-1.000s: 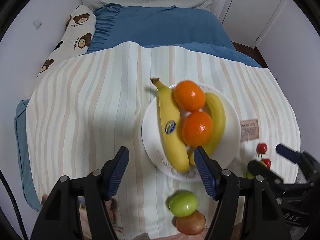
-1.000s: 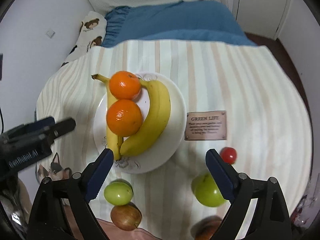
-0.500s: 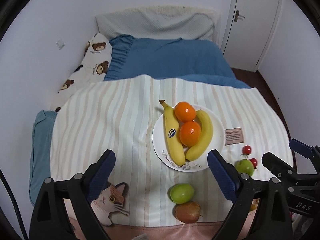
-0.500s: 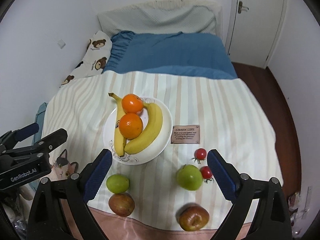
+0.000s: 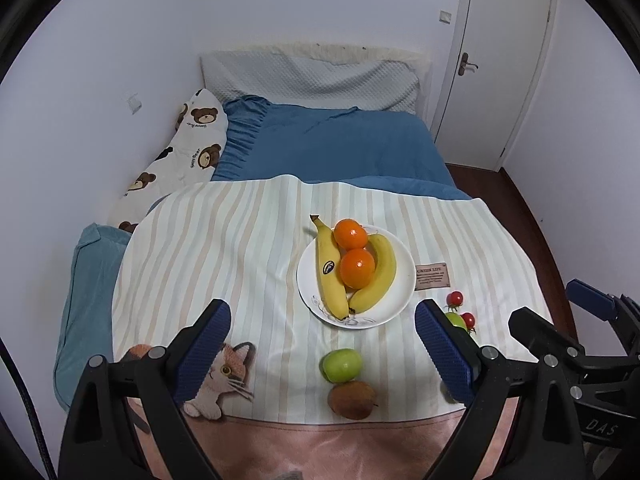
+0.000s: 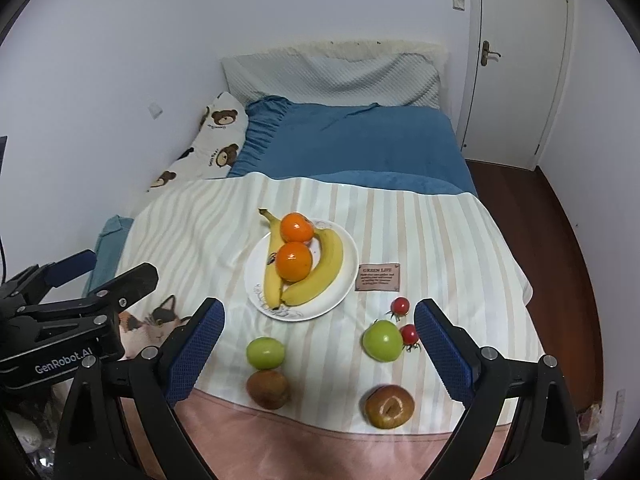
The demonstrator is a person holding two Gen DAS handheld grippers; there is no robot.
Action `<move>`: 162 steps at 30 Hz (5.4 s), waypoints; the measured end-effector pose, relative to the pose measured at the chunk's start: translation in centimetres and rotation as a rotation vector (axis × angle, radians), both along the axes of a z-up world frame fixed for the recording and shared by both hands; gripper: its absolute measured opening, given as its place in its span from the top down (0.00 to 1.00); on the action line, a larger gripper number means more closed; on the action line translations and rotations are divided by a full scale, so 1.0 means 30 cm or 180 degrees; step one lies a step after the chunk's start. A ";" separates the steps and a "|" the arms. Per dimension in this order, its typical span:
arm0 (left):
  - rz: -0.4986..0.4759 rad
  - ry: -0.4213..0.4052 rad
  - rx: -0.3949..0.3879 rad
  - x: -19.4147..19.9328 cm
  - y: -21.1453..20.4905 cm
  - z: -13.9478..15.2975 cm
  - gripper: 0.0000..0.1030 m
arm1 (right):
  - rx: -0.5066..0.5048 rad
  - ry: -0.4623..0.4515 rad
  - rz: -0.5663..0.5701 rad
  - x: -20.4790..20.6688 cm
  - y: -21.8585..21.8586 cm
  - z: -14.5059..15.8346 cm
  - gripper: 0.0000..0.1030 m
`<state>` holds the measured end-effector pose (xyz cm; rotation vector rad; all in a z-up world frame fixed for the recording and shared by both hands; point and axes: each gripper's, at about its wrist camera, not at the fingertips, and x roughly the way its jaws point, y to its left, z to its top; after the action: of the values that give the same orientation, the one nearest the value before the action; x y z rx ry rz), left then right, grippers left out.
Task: Organize fruits
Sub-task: 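Grasp the red apple with the left tool while the right tool grasps the brown fruit, then carry the red apple and brown fruit onto the plate with both tools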
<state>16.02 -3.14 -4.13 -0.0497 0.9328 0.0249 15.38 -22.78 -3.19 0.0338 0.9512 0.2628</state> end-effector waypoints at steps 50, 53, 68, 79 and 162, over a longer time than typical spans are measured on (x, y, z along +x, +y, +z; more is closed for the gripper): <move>-0.0311 0.2294 -0.0377 0.065 -0.221 -1.021 0.09 | 0.0117 0.1952 -0.0717 0.096 -0.218 -0.939 0.05; -0.0313 0.2243 -0.0339 0.077 -0.222 -1.017 0.14 | 0.0073 0.1940 -0.0721 0.096 -0.212 -0.941 0.10; -0.0337 0.2080 -0.0166 0.120 -0.179 -0.992 0.39 | -0.0181 0.1712 -0.0625 0.076 -0.195 -0.929 0.31; -0.0326 0.1928 -0.0291 0.131 -0.149 -0.861 0.40 | -0.0160 0.1557 -0.0523 0.047 -0.176 -0.851 0.31; -0.0299 0.1781 -0.0198 0.743 0.105 -0.830 0.13 | -0.0136 0.1320 -0.0065 0.645 0.164 -0.818 0.20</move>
<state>38.32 0.01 -29.03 -0.0577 1.4943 -0.0815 34.72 -17.85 -27.73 0.0604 1.3677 0.2200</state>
